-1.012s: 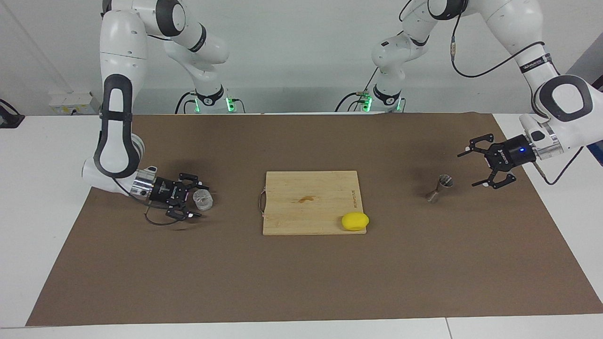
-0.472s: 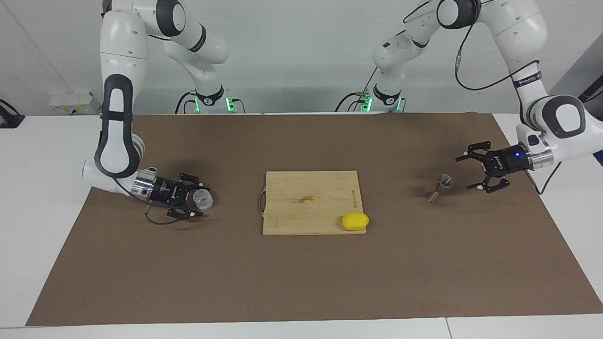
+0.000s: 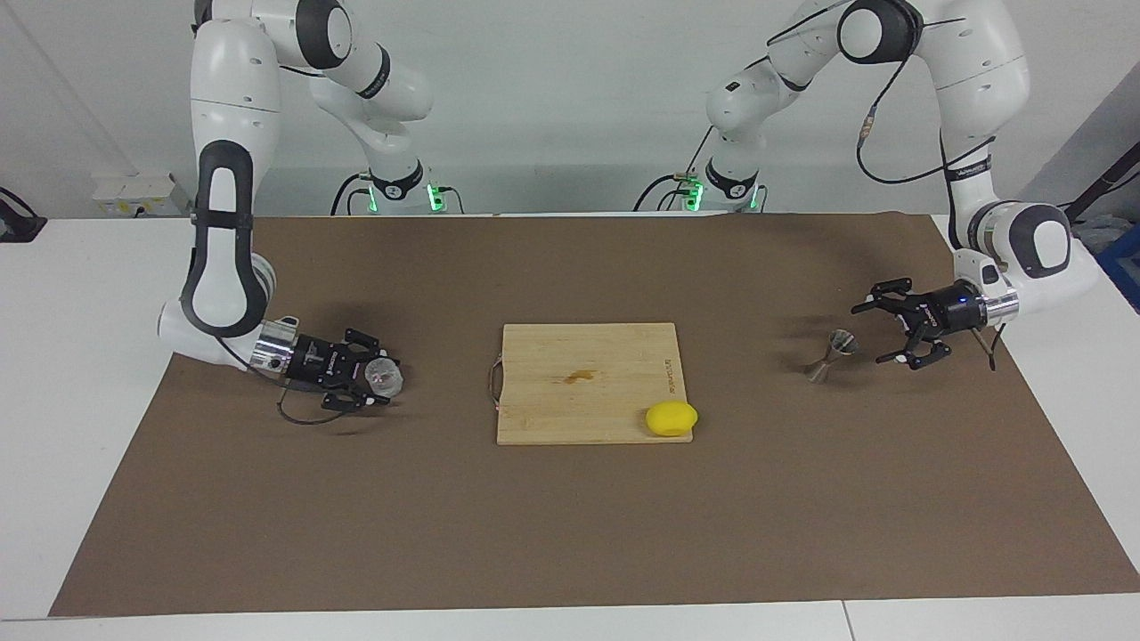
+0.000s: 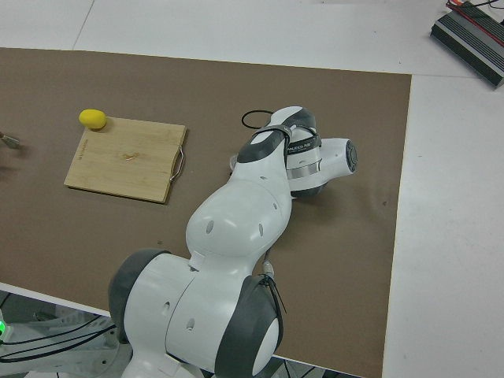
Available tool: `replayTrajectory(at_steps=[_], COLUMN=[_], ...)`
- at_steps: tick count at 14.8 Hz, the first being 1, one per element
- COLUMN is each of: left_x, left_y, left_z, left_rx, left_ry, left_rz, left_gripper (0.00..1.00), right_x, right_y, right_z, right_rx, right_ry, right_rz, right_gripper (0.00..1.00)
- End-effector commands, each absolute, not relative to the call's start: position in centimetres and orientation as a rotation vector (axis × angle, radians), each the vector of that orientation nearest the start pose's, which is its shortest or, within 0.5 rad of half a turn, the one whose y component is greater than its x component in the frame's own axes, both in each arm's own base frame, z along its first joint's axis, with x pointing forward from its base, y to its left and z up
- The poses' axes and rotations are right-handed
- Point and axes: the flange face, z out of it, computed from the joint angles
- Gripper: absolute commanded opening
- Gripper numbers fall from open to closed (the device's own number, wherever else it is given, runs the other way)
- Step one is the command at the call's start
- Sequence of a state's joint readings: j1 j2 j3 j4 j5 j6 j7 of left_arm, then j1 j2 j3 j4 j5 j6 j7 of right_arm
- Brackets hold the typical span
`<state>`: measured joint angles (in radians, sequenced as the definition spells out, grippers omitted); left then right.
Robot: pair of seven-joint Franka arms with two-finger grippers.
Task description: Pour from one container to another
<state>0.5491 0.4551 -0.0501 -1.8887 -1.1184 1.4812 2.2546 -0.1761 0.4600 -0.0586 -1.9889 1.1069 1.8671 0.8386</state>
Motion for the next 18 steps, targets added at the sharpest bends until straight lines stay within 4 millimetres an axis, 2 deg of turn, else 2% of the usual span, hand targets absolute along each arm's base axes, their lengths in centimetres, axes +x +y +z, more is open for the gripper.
replayTrajectory(at_steps=[1,3,6,9,13,15,16,18], left_x=[53.5,52.9,52.8,52.6,53.0,53.1,53.1,53.0], left_y=[18.1,17.8,16.9,16.1,14.7,14.7,14.7,14.7], left_z=[25.8,24.2,24.5,24.3,24.2,24.4,24.4,24.3], left_rx=[1.485,1.460,1.393,1.372,1.354,1.351,1.350,1.352], left_ry=[-1.144,-1.137,-1.158,-1.147,-1.145,-1.147,-1.148,-1.145], left_rz=[1.158,1.189,1.235,1.272,1.272,1.272,1.273,1.272], left_gripper=[1.00,1.00,1.00,1.00,1.00,1.00,1.00,1.00], right_x=[56.9,57.3,59.0,59.5,59.8,59.9,59.9,60.0], right_y=[-6.6,-6.9,-6.8,-6.5,-4.8,-4.7,-3.6,-2.6], right_z=[22.4,22.9,25.1,27.8,31.7,34.0,34.9,36.5], right_rx=[-1.442,-1.445,-1.460,-1.459,-1.463,-1.443,-1.441,-1.431], right_ry=[1.726,1.715,1.689,1.679,1.663,1.679,1.688,1.706], right_rz=[0.914,0.908,0.870,0.844,0.836,0.821,0.836,0.834], right_gripper=[0.00,0.00,0.00,0.00,0.00,0.00,0.00,0.00])
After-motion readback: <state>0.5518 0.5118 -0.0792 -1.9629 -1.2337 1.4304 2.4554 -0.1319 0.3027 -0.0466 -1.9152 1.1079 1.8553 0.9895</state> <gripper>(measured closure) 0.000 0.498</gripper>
